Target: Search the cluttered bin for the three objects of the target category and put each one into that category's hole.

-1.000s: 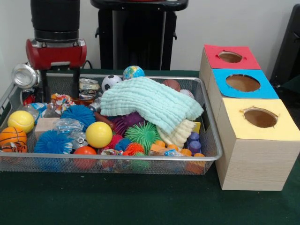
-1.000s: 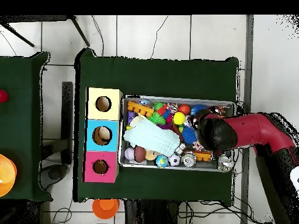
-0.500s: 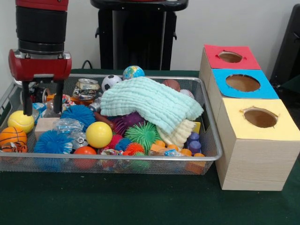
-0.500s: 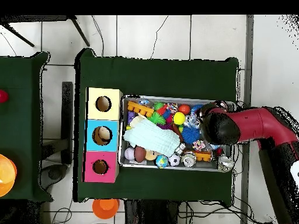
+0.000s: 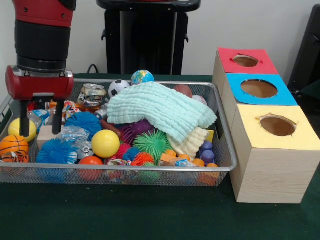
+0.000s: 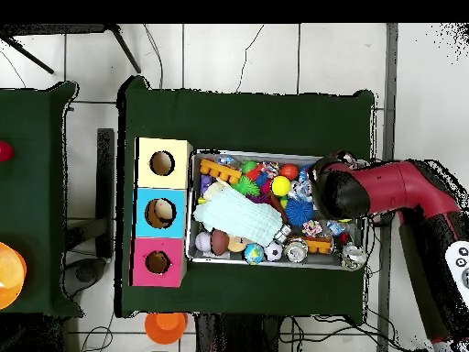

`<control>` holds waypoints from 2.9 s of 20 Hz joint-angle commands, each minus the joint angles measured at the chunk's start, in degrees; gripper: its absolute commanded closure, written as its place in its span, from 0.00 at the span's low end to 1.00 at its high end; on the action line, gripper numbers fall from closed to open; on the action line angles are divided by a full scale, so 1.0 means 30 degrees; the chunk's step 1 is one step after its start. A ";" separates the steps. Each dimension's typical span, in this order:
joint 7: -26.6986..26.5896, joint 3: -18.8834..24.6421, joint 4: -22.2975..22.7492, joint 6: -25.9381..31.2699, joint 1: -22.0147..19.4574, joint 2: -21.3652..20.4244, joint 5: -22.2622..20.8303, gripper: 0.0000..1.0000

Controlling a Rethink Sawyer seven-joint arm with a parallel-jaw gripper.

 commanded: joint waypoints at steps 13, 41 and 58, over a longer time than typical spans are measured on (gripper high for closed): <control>-0.5185 -0.2844 -0.2177 0.1081 0.1761 0.1441 -0.4118 0.00; -0.5596 -0.5307 -0.4972 0.3585 0.3498 0.4543 -0.3442 0.00; -0.3586 -0.7272 -0.5427 0.4168 0.5247 0.4043 -0.4248 0.00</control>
